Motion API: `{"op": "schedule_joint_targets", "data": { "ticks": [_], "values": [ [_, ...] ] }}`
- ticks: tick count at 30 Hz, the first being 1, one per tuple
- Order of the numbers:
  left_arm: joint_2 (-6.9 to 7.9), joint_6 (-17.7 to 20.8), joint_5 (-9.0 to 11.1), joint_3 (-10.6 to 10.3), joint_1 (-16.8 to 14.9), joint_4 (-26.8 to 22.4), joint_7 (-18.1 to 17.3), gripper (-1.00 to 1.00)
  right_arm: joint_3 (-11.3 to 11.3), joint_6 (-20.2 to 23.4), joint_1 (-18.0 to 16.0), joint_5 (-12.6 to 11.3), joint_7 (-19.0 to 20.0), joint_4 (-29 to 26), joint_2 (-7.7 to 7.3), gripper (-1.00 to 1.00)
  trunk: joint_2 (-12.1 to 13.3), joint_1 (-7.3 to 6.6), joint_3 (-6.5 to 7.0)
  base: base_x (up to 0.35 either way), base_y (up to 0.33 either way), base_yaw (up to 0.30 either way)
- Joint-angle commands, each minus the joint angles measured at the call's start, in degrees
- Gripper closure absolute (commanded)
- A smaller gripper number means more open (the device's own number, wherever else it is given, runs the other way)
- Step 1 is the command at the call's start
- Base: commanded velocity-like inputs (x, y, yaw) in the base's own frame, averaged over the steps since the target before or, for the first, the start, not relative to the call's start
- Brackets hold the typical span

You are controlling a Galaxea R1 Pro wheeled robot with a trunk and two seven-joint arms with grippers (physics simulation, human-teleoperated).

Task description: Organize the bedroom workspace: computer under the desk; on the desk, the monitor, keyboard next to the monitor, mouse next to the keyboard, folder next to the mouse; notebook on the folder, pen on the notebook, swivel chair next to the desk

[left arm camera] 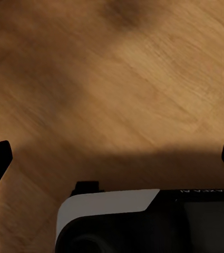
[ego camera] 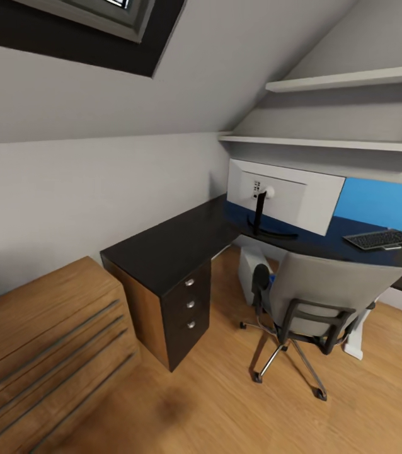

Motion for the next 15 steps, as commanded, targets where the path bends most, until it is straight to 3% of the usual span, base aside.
{"op": "schedule_joint_targets", "data": {
  "ticks": [1, 15],
  "values": [
    [0.00, -0.2, 0.0, 0.0, 0.0, 0.0, 0.0, -1.00, -0.3, -0.2, -0.1, -0.3, 0.6, 0.1, 0.02, -1.00, 0.0, 0.02, -0.14, 0.183, -0.292, -0.176],
    [0.07, -0.2, 0.0, 0.1, 0.0, 0.0, 0.0, -1.00, -0.3, -0.3, -0.1, -0.3, 0.5, 0.0, 0.02, -1.00, 0.0, 0.02, -1.21, 0.159, -0.297, -0.175]
  ]
}}
